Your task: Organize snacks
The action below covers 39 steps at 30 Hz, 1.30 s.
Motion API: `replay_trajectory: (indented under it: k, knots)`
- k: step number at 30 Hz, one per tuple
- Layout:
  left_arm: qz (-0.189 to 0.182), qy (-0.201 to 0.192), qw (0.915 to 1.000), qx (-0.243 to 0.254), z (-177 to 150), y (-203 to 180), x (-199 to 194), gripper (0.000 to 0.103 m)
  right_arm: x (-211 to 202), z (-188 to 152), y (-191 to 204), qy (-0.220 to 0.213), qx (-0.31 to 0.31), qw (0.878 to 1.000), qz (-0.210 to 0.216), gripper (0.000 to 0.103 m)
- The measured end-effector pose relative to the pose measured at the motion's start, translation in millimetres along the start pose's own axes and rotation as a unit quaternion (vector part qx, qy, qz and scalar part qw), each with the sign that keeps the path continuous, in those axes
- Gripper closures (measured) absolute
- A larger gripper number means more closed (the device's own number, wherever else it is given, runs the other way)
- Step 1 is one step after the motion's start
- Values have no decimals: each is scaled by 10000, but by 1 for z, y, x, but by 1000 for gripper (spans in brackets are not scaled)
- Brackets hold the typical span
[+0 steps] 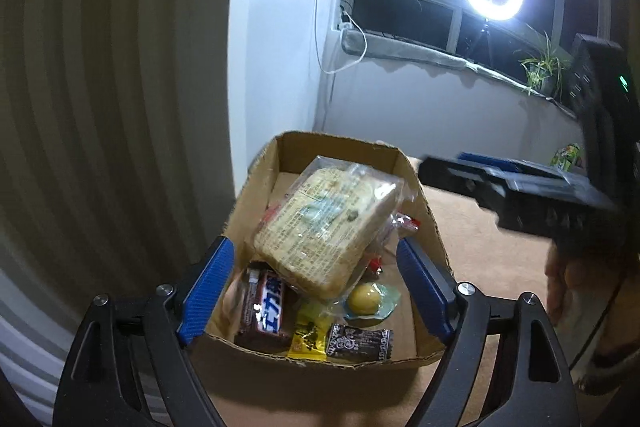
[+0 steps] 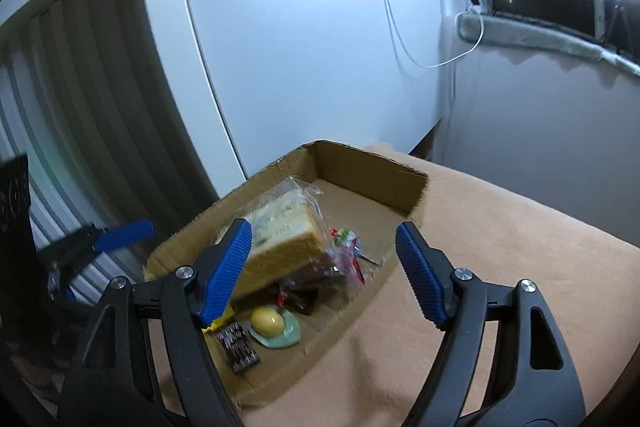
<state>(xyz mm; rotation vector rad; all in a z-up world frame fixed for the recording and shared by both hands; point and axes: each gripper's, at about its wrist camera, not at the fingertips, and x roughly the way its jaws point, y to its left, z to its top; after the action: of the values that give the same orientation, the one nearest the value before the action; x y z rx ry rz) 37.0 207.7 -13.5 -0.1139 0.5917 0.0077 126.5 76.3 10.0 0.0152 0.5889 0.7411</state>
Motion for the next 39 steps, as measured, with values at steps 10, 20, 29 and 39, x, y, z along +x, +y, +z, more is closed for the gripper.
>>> replay_trajectory:
  k: [10,20,29,39]
  knots:
    - [192,-78,9996,169,-2,-8,-11,1,-43,-19,-8,-558,-34,9951,-810,0]
    - [49,-199,9997,154,-1,-29,-19,0,-85,-53,-36,-729,354,9812,-1752,0]
    - [3,-291,9995,82,-5,-60,-24,0,-127,-80,-61,-823,652,9684,-2261,0]
    - [-273,-239,9983,462,-14,-119,-25,0,-170,-105,-86,-910,864,9547,-2699,0]
